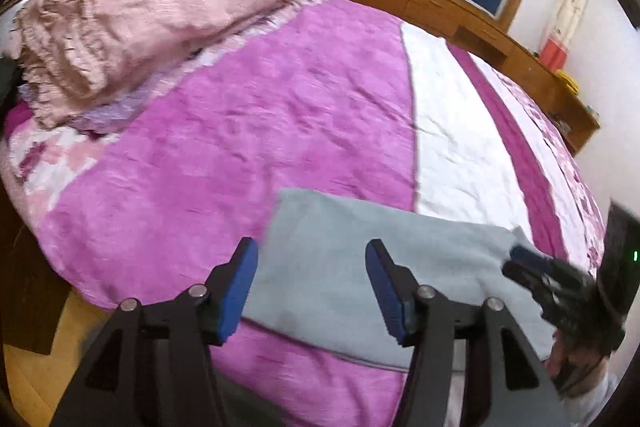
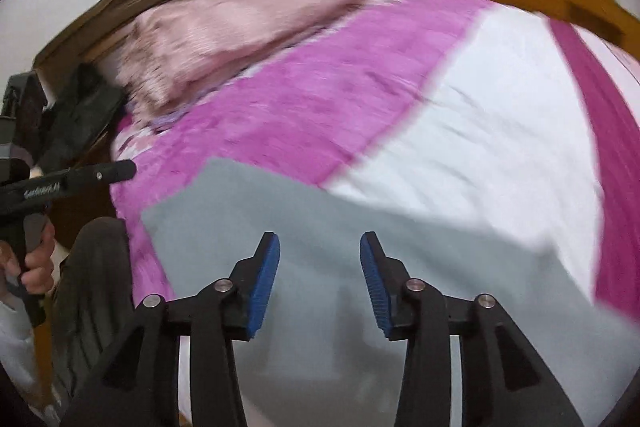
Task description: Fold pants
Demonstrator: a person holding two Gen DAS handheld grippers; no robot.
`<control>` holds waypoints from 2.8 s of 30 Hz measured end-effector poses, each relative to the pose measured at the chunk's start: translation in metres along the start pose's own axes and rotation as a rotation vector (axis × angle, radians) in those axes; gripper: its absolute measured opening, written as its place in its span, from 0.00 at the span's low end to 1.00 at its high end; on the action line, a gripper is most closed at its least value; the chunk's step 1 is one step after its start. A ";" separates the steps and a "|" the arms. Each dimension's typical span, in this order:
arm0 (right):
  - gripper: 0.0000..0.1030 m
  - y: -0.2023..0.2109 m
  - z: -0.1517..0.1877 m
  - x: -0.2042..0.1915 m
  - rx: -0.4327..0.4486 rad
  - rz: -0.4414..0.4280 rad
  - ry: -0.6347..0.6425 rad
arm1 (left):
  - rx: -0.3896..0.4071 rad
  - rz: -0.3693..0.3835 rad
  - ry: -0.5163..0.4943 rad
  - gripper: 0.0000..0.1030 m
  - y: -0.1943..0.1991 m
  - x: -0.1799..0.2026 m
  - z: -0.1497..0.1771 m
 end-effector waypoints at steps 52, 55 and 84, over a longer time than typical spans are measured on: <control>0.12 0.186 0.242 0.235 0.209 0.418 -0.943 | -0.174 0.181 -0.289 0.67 -0.048 0.168 0.138; 0.12 0.203 0.218 0.219 0.218 0.525 -0.827 | -0.164 0.169 -0.266 0.67 -0.048 0.158 0.130; 0.11 0.080 -0.104 -0.045 0.279 0.684 -0.051 | -0.035 0.010 -0.041 0.45 0.006 -0.043 0.026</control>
Point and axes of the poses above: each gripper's, at about its wrist camera, not at the fingertips, and y roughly against the way its jaws point, x to its right, z to its underside, the point moved 8 cm from there along -y, roughly the way its jaws point, and after that the axes turned 12 degrees about y, right-handed, at the moved point
